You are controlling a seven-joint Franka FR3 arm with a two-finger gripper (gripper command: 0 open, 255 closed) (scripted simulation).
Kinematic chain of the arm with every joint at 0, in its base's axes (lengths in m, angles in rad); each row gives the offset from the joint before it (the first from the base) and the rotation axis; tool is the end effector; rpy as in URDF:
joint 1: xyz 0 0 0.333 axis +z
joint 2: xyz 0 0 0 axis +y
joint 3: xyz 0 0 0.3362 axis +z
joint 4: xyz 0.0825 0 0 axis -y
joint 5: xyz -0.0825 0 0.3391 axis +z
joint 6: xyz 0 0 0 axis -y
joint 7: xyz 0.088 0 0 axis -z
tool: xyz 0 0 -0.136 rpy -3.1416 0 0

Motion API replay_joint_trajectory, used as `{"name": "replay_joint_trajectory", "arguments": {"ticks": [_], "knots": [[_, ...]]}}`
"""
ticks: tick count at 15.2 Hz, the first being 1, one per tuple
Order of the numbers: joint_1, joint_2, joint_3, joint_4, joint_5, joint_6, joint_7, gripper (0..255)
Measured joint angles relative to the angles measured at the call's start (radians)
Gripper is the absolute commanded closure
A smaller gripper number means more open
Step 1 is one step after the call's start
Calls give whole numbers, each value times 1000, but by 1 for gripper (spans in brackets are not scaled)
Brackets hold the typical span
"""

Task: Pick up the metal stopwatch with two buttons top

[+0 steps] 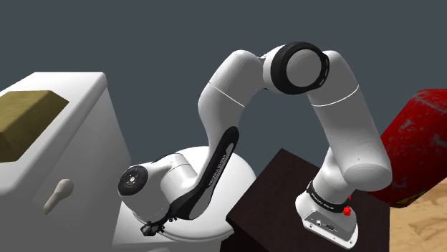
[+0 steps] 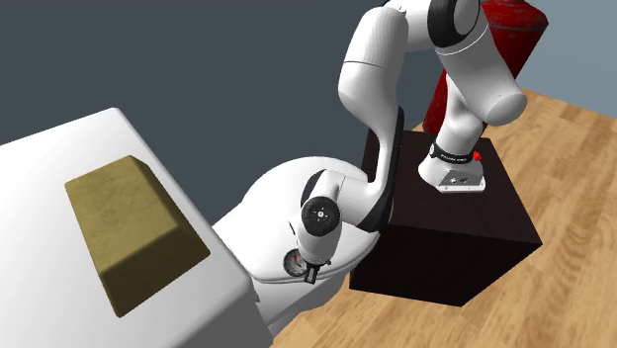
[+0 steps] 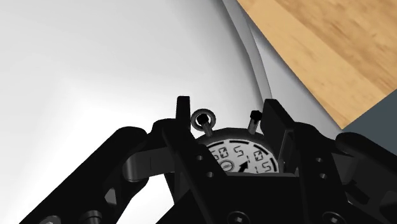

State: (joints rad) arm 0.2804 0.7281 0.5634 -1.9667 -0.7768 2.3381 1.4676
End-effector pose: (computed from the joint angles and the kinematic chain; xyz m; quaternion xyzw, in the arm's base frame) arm 0.3996 0.4051 0.1540 0.9941 -0.0503 0.0249 0.0925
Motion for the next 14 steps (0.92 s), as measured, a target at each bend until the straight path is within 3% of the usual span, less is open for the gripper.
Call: {"name": "replay_joint_trajectory", "arguments": {"ticks": [14], "knots": [[-52, -111, 71, -33, 83, -65, -56, 255]]}}
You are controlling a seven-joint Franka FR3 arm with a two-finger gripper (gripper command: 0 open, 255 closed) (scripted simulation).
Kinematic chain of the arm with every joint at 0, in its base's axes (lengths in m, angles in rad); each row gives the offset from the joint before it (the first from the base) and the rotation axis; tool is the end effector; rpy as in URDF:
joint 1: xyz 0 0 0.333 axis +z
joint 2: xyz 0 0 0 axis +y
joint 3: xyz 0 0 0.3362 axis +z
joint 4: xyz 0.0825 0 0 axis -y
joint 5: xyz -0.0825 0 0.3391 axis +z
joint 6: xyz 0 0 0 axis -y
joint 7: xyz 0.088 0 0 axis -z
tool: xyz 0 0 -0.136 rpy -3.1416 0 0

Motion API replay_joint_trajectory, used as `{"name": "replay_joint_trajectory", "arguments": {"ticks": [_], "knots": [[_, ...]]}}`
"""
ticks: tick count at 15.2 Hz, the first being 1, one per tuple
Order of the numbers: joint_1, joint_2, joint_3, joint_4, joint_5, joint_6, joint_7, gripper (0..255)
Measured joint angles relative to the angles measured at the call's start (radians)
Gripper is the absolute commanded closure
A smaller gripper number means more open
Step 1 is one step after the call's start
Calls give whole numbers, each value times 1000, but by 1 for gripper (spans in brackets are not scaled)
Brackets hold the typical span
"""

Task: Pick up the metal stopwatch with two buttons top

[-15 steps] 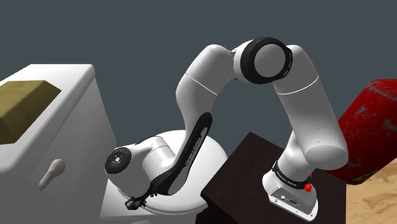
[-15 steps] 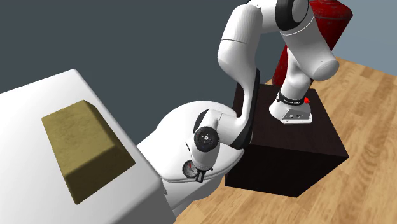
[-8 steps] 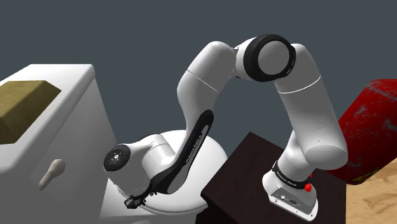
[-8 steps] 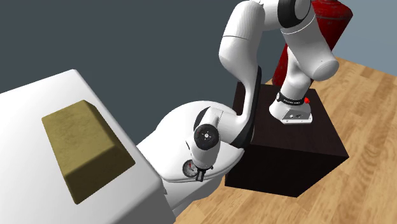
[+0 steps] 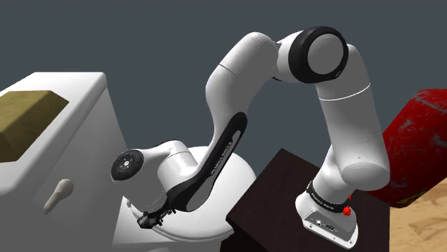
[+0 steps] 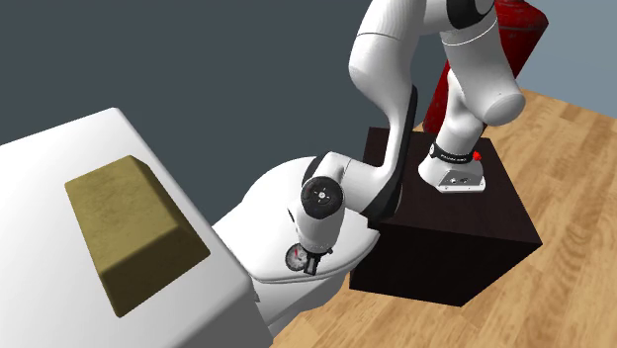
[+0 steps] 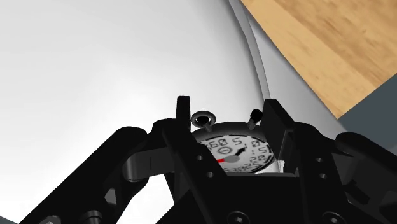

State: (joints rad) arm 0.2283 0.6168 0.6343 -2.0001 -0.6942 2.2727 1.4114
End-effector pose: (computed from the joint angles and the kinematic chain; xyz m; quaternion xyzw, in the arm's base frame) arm 0.3957 0.4023 0.2068 0.9941 -0.0503 0.0250 0.0923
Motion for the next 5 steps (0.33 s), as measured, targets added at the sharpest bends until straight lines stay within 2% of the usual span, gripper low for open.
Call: {"name": "replay_joint_trajectory", "arguments": {"ticks": [5], "knots": [[-22, -47, 31, -10, 39, -30, -25, 255]]}}
